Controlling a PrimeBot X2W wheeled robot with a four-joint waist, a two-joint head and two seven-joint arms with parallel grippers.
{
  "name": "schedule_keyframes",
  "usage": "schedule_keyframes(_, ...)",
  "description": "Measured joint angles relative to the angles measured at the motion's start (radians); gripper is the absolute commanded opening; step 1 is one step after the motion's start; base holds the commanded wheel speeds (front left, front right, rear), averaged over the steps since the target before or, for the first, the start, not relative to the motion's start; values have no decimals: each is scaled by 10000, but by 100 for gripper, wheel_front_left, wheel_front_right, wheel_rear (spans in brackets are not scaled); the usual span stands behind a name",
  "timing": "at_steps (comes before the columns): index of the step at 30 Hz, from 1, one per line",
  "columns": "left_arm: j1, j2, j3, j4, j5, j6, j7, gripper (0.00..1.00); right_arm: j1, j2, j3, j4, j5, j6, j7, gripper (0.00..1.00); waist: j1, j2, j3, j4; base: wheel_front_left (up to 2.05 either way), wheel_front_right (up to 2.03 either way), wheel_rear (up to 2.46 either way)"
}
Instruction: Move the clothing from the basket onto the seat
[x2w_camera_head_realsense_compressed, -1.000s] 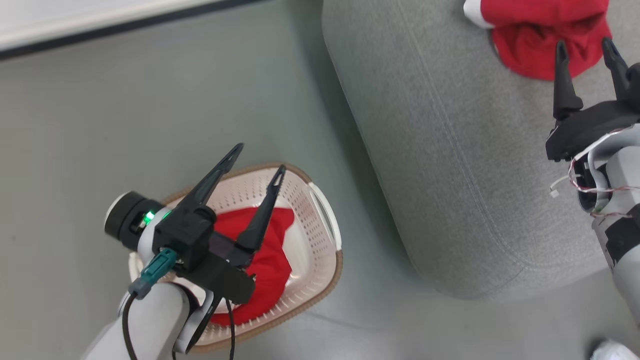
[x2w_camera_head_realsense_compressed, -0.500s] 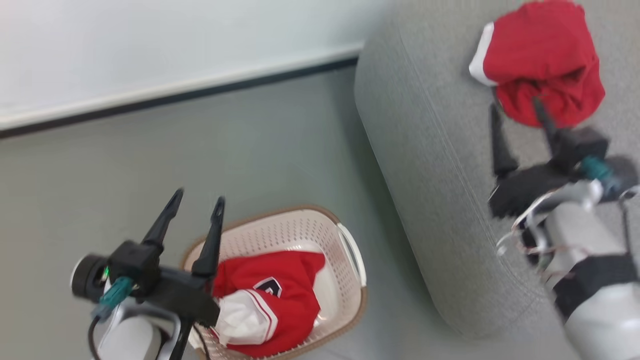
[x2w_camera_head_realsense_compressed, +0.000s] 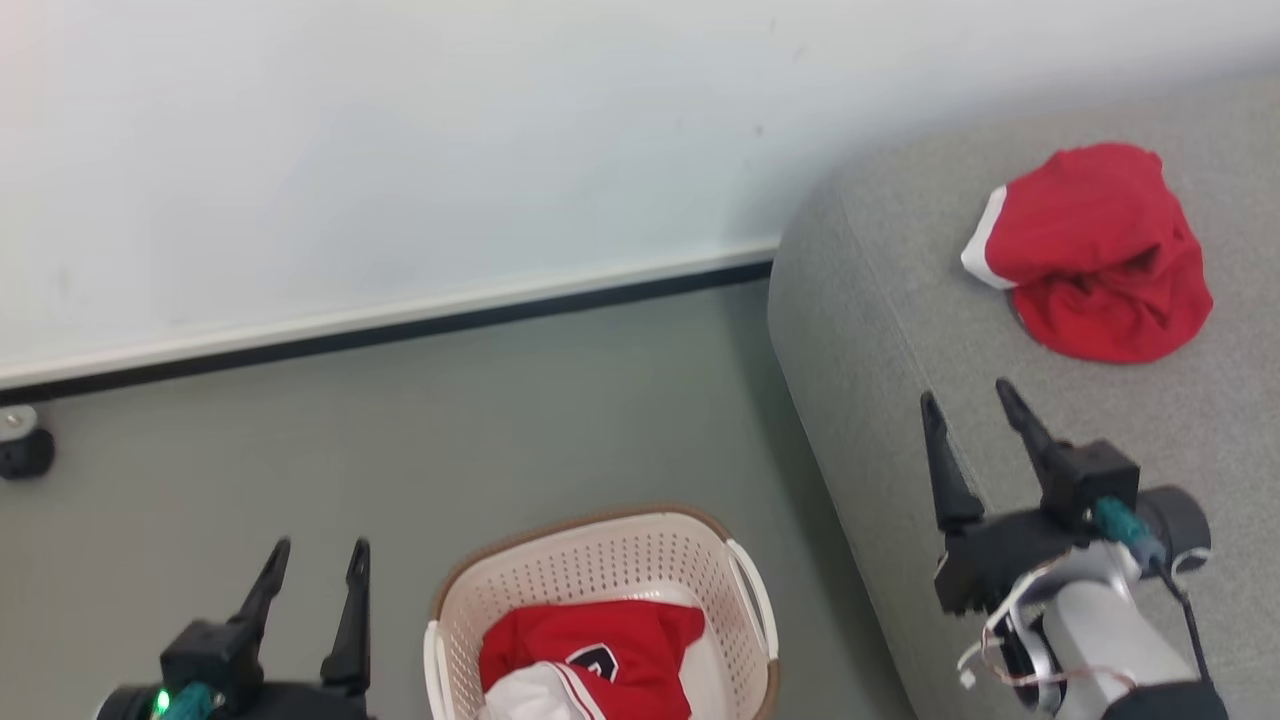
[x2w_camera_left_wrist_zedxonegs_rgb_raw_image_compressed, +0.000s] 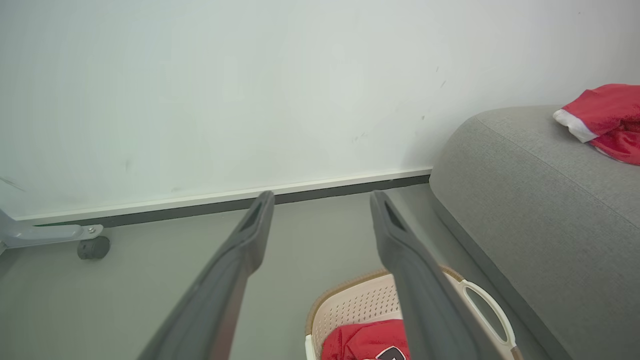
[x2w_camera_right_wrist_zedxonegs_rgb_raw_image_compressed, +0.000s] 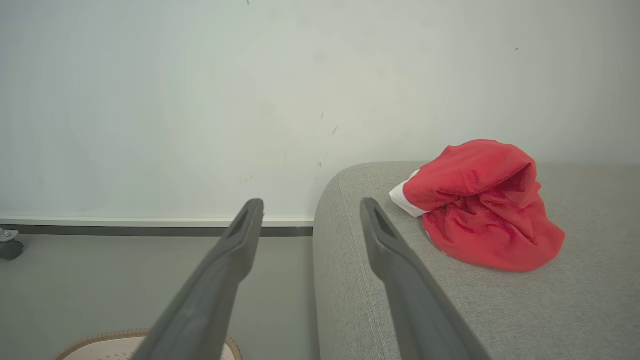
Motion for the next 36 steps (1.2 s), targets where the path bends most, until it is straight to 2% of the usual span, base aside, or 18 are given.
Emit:
schedule_keyframes(14,2034,-127,1022,-740,186,165,-8,100,2651,73,-33,-2050,-100,-228,0,100,0,-1,-1345,404,0,0,0)
schedule_keyframes(25,2659,-418,1716,-1340,673,173,-8,100,3834,102,-326,-3112,-100,-337,0,100,2,1,-1408,498,0,0,0)
schedule_keyframes(36,2832,-719,2278,-1680,1014,174,-8,100,4248,155,-531,-3662,-274,-380,0,100,1,1,-1295,465,0,0,0)
